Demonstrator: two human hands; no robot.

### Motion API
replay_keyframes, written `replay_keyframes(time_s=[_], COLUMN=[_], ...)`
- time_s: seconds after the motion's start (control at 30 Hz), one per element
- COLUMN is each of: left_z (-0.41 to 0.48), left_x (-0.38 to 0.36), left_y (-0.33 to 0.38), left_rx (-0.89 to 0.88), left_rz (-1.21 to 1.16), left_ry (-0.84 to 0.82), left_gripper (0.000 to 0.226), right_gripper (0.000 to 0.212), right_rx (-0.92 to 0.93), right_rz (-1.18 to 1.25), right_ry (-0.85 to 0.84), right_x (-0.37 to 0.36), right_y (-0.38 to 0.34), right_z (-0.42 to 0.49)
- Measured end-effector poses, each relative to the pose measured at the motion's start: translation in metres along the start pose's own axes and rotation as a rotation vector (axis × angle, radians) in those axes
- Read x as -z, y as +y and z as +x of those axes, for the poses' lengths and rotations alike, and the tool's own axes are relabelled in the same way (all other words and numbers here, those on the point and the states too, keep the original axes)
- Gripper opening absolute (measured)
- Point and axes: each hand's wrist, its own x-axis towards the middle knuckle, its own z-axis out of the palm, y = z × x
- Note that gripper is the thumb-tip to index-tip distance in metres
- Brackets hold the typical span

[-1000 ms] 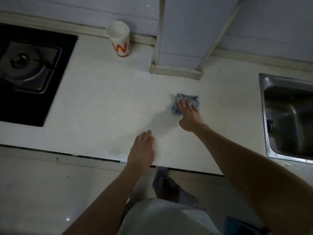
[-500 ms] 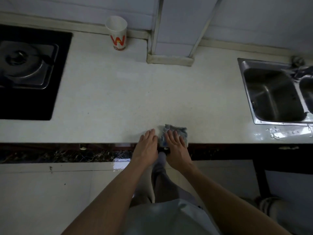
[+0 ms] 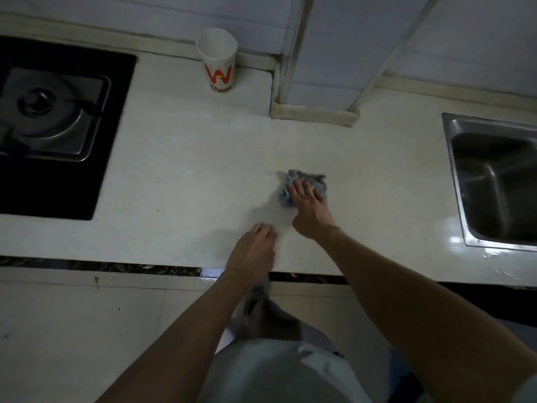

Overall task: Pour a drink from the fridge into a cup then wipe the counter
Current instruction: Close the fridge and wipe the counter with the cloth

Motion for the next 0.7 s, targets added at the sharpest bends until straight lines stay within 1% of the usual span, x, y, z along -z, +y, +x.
replay_keyframes(time_s=[0.1,0.23,0.33,0.53,0.7], left_z=[0.017,0.041,0.055,0.066,0.064], left_x=[0.009,0.022,0.030,0.030,0.030], left_y=[-0.014,-0.028,-0.033,-0.034,-0.043], left_rx=[0.030,0.084,0.132,0.157,0.104], left_rz=[0.090,0.106,0.106,0.120,0.134], left_ry=[0.005,0.058,0.037,-0.015,-0.059], left_gripper=[0.044,0.051,0.056,0.056,0.059], right_gripper=[0.083,0.082,0.083,0.086,0.085], right_rx=[0.016,0.025,0.047,0.041,0.047], right_rz=[-0.002,-0.020,-0.032,-0.006,-0.022], right_ry=[-0.027,-0.046,-0.061,-0.038,-0.052], right_x=[0.029,0.054,0.067,0.066,0.068], right_y=[0.006,0.010,0.011,0.013,0.010], right_z=[0.059,0.122,0.151,0.154,0.153])
